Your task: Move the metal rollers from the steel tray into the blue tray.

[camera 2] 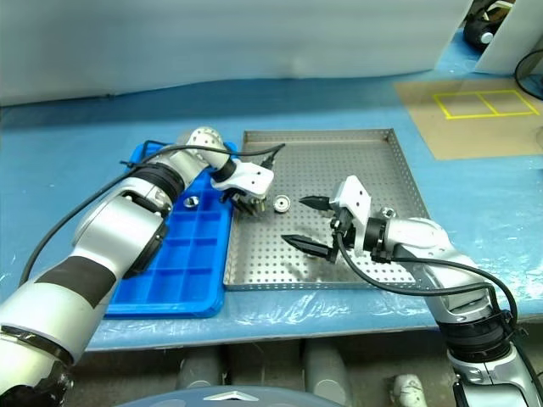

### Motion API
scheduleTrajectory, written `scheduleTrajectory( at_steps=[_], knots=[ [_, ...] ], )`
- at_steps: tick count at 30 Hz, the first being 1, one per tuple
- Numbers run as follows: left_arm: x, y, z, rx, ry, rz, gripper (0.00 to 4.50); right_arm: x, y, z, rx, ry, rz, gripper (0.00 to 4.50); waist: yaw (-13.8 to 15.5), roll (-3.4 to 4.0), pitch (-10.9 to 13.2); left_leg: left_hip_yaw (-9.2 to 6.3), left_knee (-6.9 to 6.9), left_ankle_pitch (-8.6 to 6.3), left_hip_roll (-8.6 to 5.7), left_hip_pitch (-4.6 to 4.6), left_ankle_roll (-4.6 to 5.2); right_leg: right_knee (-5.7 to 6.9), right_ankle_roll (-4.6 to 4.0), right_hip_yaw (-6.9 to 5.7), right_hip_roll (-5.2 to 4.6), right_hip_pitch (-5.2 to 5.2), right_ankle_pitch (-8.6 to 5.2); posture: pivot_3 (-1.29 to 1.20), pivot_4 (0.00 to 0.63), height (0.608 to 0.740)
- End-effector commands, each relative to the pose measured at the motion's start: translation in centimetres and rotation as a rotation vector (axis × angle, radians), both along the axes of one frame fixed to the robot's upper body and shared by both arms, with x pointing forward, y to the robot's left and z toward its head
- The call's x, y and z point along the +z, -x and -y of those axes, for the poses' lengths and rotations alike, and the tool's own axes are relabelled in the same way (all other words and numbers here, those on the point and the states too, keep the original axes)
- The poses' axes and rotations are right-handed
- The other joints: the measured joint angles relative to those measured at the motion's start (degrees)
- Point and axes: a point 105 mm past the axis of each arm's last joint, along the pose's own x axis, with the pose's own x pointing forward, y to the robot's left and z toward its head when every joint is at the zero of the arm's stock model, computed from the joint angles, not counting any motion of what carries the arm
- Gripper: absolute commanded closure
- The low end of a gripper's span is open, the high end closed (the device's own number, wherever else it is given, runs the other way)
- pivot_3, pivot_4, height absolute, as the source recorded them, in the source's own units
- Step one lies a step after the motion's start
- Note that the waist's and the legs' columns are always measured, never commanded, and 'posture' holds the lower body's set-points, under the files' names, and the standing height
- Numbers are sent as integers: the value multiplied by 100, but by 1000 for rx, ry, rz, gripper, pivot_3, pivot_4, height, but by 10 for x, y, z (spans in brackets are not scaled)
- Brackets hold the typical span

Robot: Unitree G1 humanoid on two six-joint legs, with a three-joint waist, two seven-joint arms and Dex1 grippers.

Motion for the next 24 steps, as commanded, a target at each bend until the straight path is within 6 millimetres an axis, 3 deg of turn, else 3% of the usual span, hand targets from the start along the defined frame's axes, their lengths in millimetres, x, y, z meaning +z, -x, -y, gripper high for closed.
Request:
scheduleTrajectory(
  at_steps=[1, 7, 10, 13, 19, 24],
  knots=[
    [40, -3, -2, -12, 72, 41, 2586, 10, -4, -4, 45, 6, 53, 0, 2, -1, 1, 0, 0, 0, 0, 0, 0, 0, 0, 0, 0, 0, 0, -294, 150, 740],
    [87, -4, -35, 71, 202, 10, 2586, 18, -22, -18, 136, 10, 89, 0, 22, -4, 9, 0, -3, 4, 3, 5, -7, 11, 0, -2, 1, -4, 0, -157, 150, 740],
    [97, -6, -55, 136, 231, 15, 2586, 22, -29, -32, 200, -2, 109, 0, 137, -3, 13, 0, -9, 7, 5, 6, -11, 15, -1, -6, 1, -9, 0, -80, 150, 740],
    [99, -6, -87, 217, 259, 29, 2586, 26, -33, -53, 289, -16, 129, 0, 234, 0, 15, 1, -24, 10, 9, 8, -17, 17, -4, -10, 1, -13, -1, -16, 150, 740],
    [92, 8, -121, 324, 327, -14, 2586, 28, -39, -76, 410, -14, 150, 0, 542, 4, 17, 0, -43, 20, 23, -2, -36, 31, -25, -35, 1, -25, -12, 127, 150, 740],
    [88, 31, -144, 412, 378, -55, 2586, 31, -41, -90, 471, -35, 163, 0, 782, 4, 17, -9, -32, 27, 47, -74, -44, 46, -33, -72, 2, -81, -17, 180, 150, 740]
  ],
)
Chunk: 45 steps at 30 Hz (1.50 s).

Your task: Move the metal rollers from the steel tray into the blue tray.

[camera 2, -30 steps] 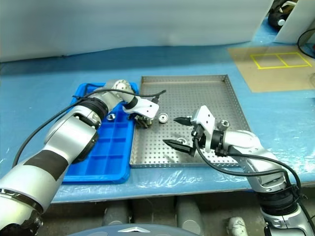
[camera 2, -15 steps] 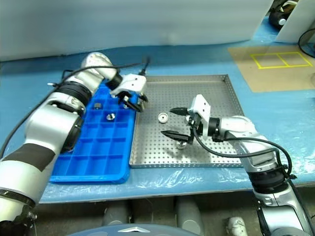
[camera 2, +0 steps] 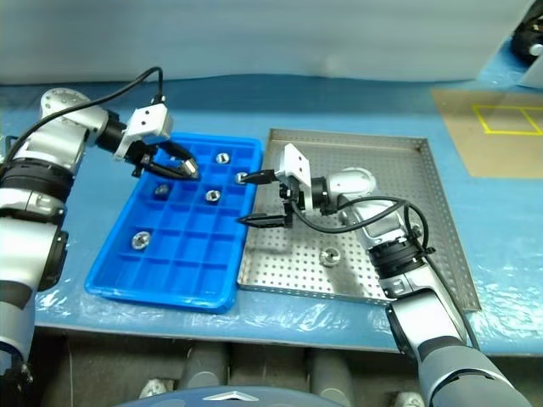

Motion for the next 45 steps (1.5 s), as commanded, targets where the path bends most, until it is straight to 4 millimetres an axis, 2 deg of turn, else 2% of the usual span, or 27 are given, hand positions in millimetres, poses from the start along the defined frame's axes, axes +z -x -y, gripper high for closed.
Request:
scheduleTrajectory(
  at_steps=[1, 4, 8, 12, 15, 23, 24, 28, 29, 30, 34, 38, 42, 45],
  knots=[
    [21, 15, -7, 30, 68, 39, 2586, 10, 0, -8, 45, -24, 47, 0, 61, -1, 0, -3, 2, 2, 2, -8, -3, 5, 0, -5, 1, -6, 0, 184, 150, 740],
    [8, 27, -20, 89, 74, 15, 2586, 9, 2, -15, 70, -39, 48, 0, 64, 0, 0, -10, 3, 7, 5, -8, -16, 22, -10, -51, -2, -10, -7, 196, 150, 740],
    [-4, 32, -21, 136, 98, -2, 2586, 7, 5, -18, 86, -43, 40, 0, 96, 1, 1, -46, 0, 30, 18, -8, -55, 51, -22, -81, 0, -9, -15, 199, 150, 740],
    [-29, 30, -18, 177, 103, -48, 2586, 6, 4, -16, 75, -39, 38, 0, 104, 1, 1, -67, -3, 58, 40, -5, -101, 76, -41, -83, 6, -2, -26, 186, 150, 740],
    [-38, 28, -15, 192, 111, -64, 2586, 5, 4, -13, 64, -35, 37, 0, 91, 1, 1, -83, -3, 71, 39, -5, -123, 78, -43, -88, 8, 2, -27, 161, 150, 740],
    [-64, 12, -28, 267, 52, -68, 2586, 2, 3, -2, 4, -25, 43, 0, 46, 0, 0, -106, -1, 75, 33, -11, -126, 75, -43, -93, 14, 7, -26, 117, 150, 740],
    [-66, 10, -31, 270, 37, -55, 1851, 1, 3, -1, -4, -25, 41, 0, 36, 0, 0, -110, -1, 75, 34, -12, -126, 75, -42, -94, 17, 7, -26, 113, 150, 740],
    [-69, 6, -36, 273, 14, -31, 650, 0, 3, 1, -20, -23, 38, 0, 47, 13, -7, -115, -4, 75, 36, -3, -127, 80, -43, -96, 21, 11, -26, 102, 150, 740],
    [-70, 8, -34, 252, 13, -48, 419, -1, 3, 2, -21, -22, 36, 0, 51, 12, -7, -116, -4, 77, 36, 4, -130, 82, -43, -98, 20, 19, -27, 96, 150, 740],
    [-71, 10, -33, 236, 12, -60, 419, -1, 4, 2, -22, -22, 34, 0, 47, 12, -7, -120, -4, 81, 38, 5, -137, 83, -45, -102, 20, 23, -28, 94, 150, 740],
    [-31, -3, -10, 185, 121, 37, 419, -3, 4, 5, -37, -16, 36, 0, 67, 10, -6, -122, 1, 88, 34, 18, -150, 82, -46, -108, 6, 51, -27, 75, 150, 740],
    [7, -9, 31, 30, 169, 98, 419, 4, 0, 21, -83, -5, 56, 0, 94, 9, -5, -126, 7, 91, 38, 8, -154, 75, -47, -123, 5, 60, -26, 27, 150, 740],
    [19, -15, 78, -114, 196, 77, 419, 6, -6, 50, -182, 29, 68, 0, 82, 9, -6, -126, 8, 88, 27, 12, -147, 64, -47, -119, 5, 75, -26, -46, 150, 740],
    [8, -24, 110, -186, 135, 91, 419, 8, -10, 75, -287, 40, 72, 0, 2, 9, -6, -125, 10, 78, 19, 19, -129, 65, -45, -108, 6, 78, -25, -157, 150, 740]
  ],
)
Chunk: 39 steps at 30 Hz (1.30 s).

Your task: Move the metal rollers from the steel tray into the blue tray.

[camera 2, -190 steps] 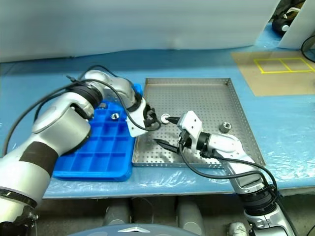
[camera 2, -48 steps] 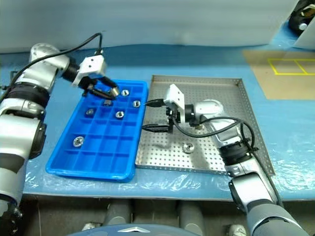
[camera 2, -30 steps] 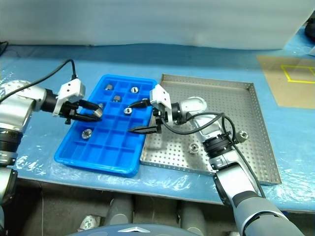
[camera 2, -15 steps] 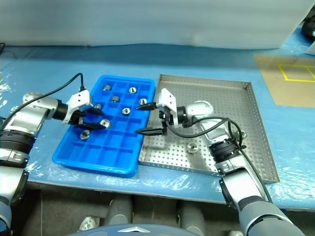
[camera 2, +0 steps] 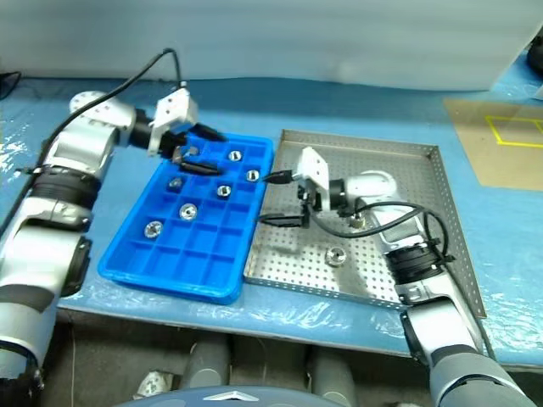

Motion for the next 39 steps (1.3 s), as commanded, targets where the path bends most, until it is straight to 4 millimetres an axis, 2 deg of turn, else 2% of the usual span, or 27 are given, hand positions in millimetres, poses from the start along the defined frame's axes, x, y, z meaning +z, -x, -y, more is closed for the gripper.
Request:
scheduleTrajectory(
  at_steps=[1, 6, 10, 16, 21, 27, 34, 39],
  knots=[
    [-10, -8, 26, -55, -66, 13, 419, 13, 0, 25, -106, -21, 46, 0, -40, 0, 0, 0, 4, -3, 0, 0, 7, -1, 2, 2, 2, 0, 1, -176, 150, 740],
    [-38, -15, 54, -89, -207, 85, 419, 11, 13, 54, -255, -27, 44, 0, -261, -1, 1, 0, 21, -23, -2, -6, 43, -8, 32, 13, 12, 0, 19, -328, 150, 740],
    [-53, -18, 80, -67, -212, 102, 419, 7, 30, 69, -366, -35, 35, 0, -430, -1, 0, 4, 26, -34, -7, 1, 62, -33, 42, 20, 11, 18, 24, -435, 150, 740],
    [-68, -22, 103, -6, -205, 147, 419, 4, 50, 76, -456, -46, 15, 0, -653, -1, 1, 11, 41, -49, -33, 17, 88, -89, 51, 41, -3, 55, 29, -533, 150, 740],
    [-91, -24, 95, 13, -321, 168, 419, 2, 59, 78, -491, -37, 5, 0, -818, -1, 1, 13, 56, -70, -45, 43, 125, -93, 54, 53, -8, 80, 29, -565, 150, 740],
    [-106, -18, 83, -14, -380, 101, 419, -1, 60, 79, -501, -28, -2, 0, -919, -1, 0, 13, 56, -82, -55, 44, 144, -100, 58, 65, -9, 81, 30, -561, 150, 740],
    [-112, -16, 83, -2, -373, 71, 419, -4, 58, 75, -491, -17, -1, 0, -935, 0, 0, 15, 57, -94, -63, 36, 166, -115, 57, 80, -12, 80, 29, -556, 150, 740],
    [-107, -18, 94, 21, -298, 97, 419, -6, 59, 73, -484, -9, -3, 0, -935, 0, 0, 22, 58, -97, -67, 39, 169, -114, 57, 92, -13, 80, 29, -560, 150, 740]
  ],
)
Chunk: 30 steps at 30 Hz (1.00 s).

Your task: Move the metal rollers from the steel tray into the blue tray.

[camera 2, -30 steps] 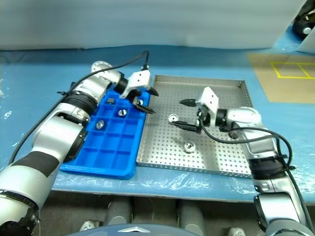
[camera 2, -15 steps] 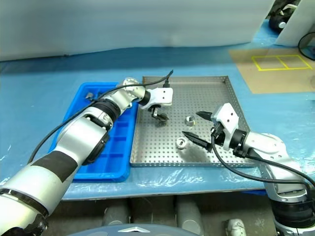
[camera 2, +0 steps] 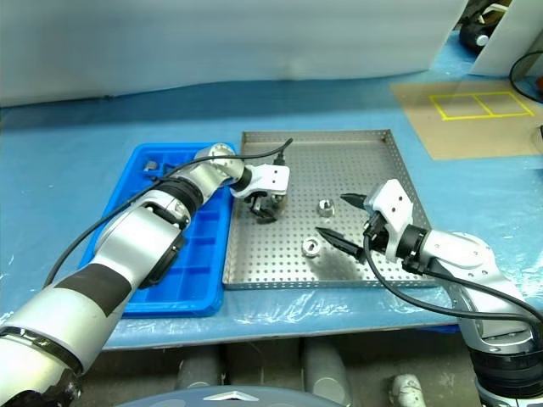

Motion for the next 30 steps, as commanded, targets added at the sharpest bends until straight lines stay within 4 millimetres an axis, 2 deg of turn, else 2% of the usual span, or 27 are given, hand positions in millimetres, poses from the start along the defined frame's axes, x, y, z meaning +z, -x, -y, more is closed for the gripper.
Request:
scheduleTrajectory(
  at_steps=[1, 4, 5, 7, 10, 17, 18, 19, 22, 30],
  knots=[
    [6, 0, 11, 13, 81, 2, 419, 8, 3, -4, 23, 17, 46, 0, -2, 0, 0, 1, 1, 0, 0, 0, 0, 0, 0, 1, 0, 0, 0, -562, 150, 740],
    [4, 0, 10, 26, 90, -16, 419, 6, 3, -4, 23, 30, 46, 0, -15, 0, 0, 4, 2, -1, 0, 1, 1, 0, 0, 4, 0, 0, 0, -564, 150, 740],
    [5, -1, 9, 30, 87, -3, 591, 6, 3, -4, 22, 31, 46, 0, -18, 0, 0, 4, 2, -1, 0, 1, 2, 0, 0, 5, 1, 0, 0, -565, 150, 740],
    [4, -4, 5, 47, 72, 10, 1042, 6, 3, -3, 20, 32, 46, 0, -19, 0, 0, 4, 2, -2, 0, 1, 3, -1, 1, 5, 1, -1, 0, -564, 150, 740],
    [2, -5, -1, 55, 44, 17, 2011, 5, 3, -3, 22, 30, 44, 0, -19, 0, 0, 5, 2, -3, 0, 1, 4, -2, 1, 7, 1, -1, -1, -559, 150, 740],
    [0, -6, -9, 67, 38, 2, 2011, 6, -1, -7, 33, 28, 54, 0, -18, 0, 0, 7, 1, -5, -1, -1, 6, -9, 2, 7, 1, -1, -1, -539, 150, 740],
    [1, -7, -9, 74, 45, 2, 2393, 7, -1, -7, 34, 27, 56, 0, -18, 0, 0, 7, 1, -5, -1, -1, 6, -9, 2, 7, 0, -1, -1, -535, 150, 740],
    [3, -8, -9, 81, 50, 15, 2552, 6, -2, -7, 37, 27, 56, 0, -18, 0, 0, 7, 0, -5, -1, -1, 6, -9, 2, 7, 0, -1, -1, -531, 150, 740],
    [9, -5, -6, 28, 72, 15, 2627, 7, -4, -11, 51, 22, 59, 0, -16, -1, 1, 7, 0, -5, -1, -2, 6, -10, 2, 6, 1, -1, -1, -517, 150, 740],
    [32, -8, -8, 26, 147, 5, 2687, 11, -13, -16, 97, 25, 76, 0, 2, 0, 1, 7, -4, -6, -1, -5, 8, -17, 2, 6, 0, -2, -1, -457, 150, 740]
  ],
)
